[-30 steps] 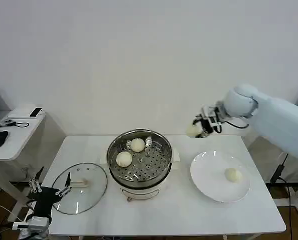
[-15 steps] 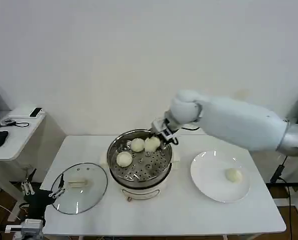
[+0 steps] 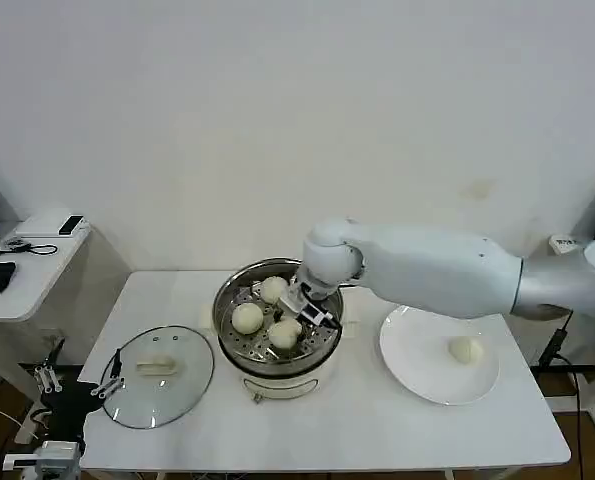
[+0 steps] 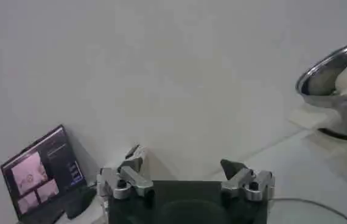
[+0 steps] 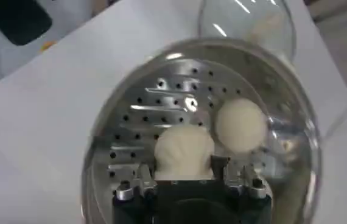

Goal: Take steamed baozi put them in steamer then cover it.

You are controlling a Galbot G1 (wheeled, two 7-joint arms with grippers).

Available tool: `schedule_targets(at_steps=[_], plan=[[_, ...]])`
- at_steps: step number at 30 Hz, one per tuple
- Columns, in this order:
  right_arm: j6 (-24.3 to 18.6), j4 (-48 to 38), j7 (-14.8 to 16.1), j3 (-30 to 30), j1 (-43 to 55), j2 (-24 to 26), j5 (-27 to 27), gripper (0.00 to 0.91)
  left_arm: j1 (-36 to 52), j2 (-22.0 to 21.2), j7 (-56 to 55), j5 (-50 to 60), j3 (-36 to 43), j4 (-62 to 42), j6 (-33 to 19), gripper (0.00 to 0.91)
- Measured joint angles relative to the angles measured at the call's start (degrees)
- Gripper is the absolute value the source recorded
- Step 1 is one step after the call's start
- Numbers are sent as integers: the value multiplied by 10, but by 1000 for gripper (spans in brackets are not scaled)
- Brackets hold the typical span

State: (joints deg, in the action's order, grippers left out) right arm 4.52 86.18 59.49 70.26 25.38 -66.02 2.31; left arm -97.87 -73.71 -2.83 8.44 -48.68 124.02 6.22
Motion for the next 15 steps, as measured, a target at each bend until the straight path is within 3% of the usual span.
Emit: schedule_targets(at_steps=[6, 7, 8, 9, 15], plan=[[-15, 2, 1, 7, 0, -5, -7, 615, 1, -1, 0, -1, 0, -3, -1, 907], [-17, 2, 1, 8, 0, -5, -9, 635, 2, -1, 0, -1, 0, -3, -1, 907], [-19, 3, 1, 9, 0, -5, -10, 816, 2, -1, 0, -1, 1, -3, -1, 907], [-21, 3, 1, 10, 0, -5, -11, 907, 2, -1, 0, -1, 1, -3, -1, 907], [-30, 4, -8, 10, 3, -1, -14, 907, 2, -1, 0, -1, 2, -3, -1, 907]])
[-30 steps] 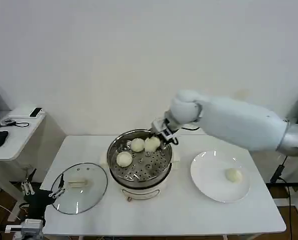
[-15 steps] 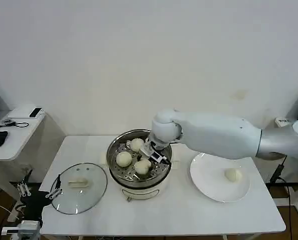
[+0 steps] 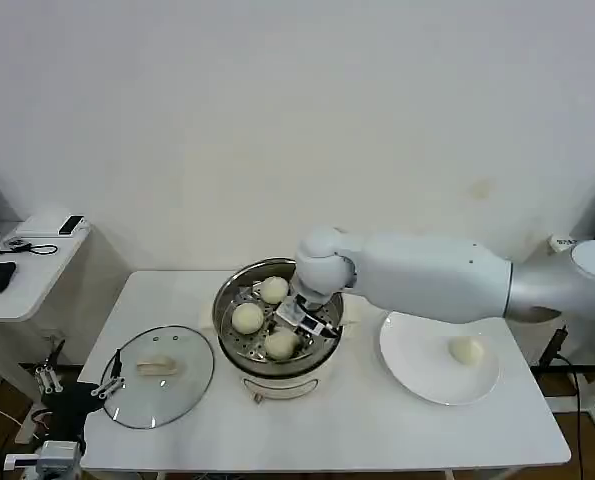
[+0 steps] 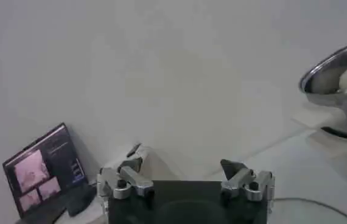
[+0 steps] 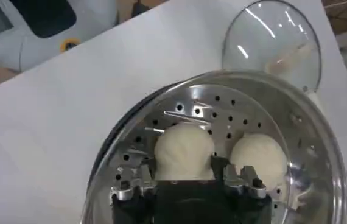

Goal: Take steamed baozi put them in steamer then cover it.

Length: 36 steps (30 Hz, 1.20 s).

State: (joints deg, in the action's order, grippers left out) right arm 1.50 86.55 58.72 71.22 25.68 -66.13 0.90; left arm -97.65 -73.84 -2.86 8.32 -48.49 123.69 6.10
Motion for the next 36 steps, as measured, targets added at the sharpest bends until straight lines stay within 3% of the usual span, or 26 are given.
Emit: schedule_targets(at_steps=[9, 16, 22, 36], plan=[[6, 1, -14, -21, 17, 19, -3, 907, 3, -1, -1, 1, 7, -4, 0, 907], [29, 8, -26, -38, 34, 63, 4, 907, 9, 7, 0, 1, 14, -5, 1, 907], [66, 19, -33, -45, 39, 128, 11, 907, 11, 16, 1, 0, 22, 1, 6, 907], [117, 42, -49, -78, -39, 347, -24, 907, 17, 37, 2, -1, 41, -7, 9, 907]])
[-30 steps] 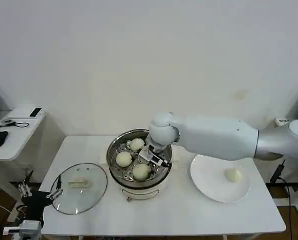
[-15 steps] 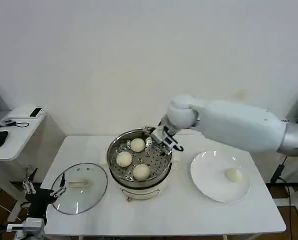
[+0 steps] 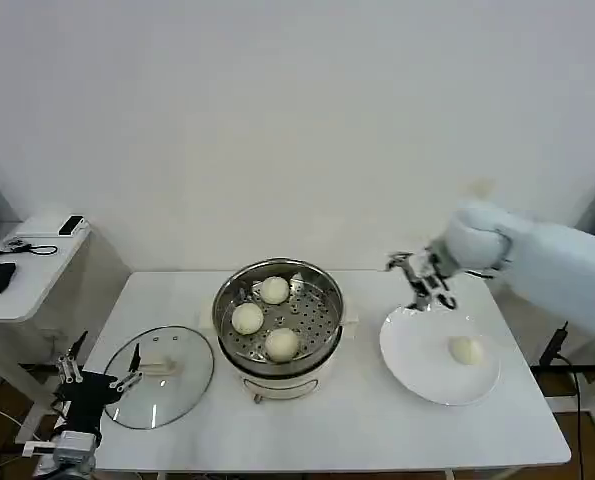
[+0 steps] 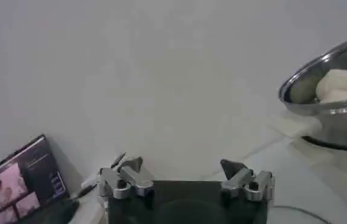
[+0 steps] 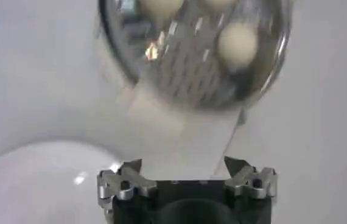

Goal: Take steamed baozi put them in steamer then cover it.

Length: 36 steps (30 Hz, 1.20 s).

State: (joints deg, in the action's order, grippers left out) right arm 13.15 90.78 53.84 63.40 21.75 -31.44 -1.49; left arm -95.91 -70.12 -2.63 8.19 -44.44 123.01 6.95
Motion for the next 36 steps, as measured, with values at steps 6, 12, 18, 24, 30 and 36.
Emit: schedule_targets(at_steps=[6, 12, 18, 24, 30, 36], plan=[[2, -15, -1, -82, -104, 54, -22, 907, 2, 2, 0, 1, 8, -1, 0, 907], [5, -35, -1, -173, -212, 77, -44, 907, 2, 3, 0, 2, 8, 3, 3, 907], [9, -61, -3, -242, -292, 79, -61, 907, -1, 2, 0, 3, 7, 4, 3, 907], [10, -92, -8, -279, -335, 68, -73, 907, -4, 0, 0, 3, 6, 4, 3, 907], [13, -117, -10, -296, -356, 52, -81, 907, -6, 0, 0, 3, 4, 1, 2, 907], [8, -148, -15, -304, -363, 31, -91, 907, -4, -2, 0, 3, 3, -2, 2, 907]])
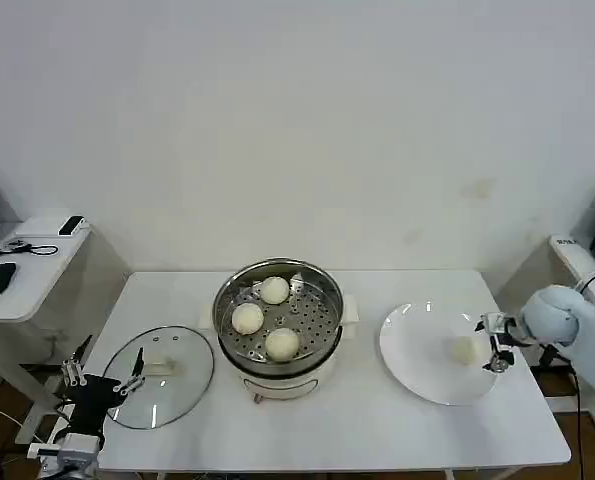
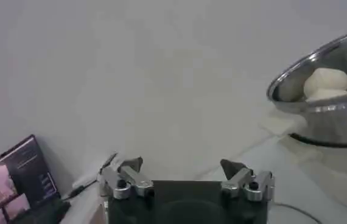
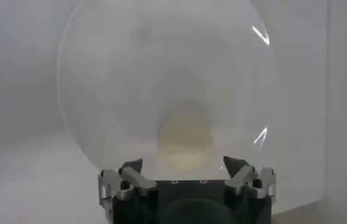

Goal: Take steamed baozi put them in steamer then cover it.

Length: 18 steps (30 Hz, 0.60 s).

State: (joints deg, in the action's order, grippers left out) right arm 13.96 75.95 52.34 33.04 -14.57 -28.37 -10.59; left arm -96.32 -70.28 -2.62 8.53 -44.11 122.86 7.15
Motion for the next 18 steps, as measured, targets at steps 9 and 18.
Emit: schedule_targets(at_steps=[9, 18], plan=[[0, -42, 1, -4, -7, -36, -10, 705, 2, 0, 0, 0, 0, -5, 0, 907], [7, -54, 3, -5, -5, -49, -12, 605, 3, -2, 0, 1, 0, -4, 0, 907]])
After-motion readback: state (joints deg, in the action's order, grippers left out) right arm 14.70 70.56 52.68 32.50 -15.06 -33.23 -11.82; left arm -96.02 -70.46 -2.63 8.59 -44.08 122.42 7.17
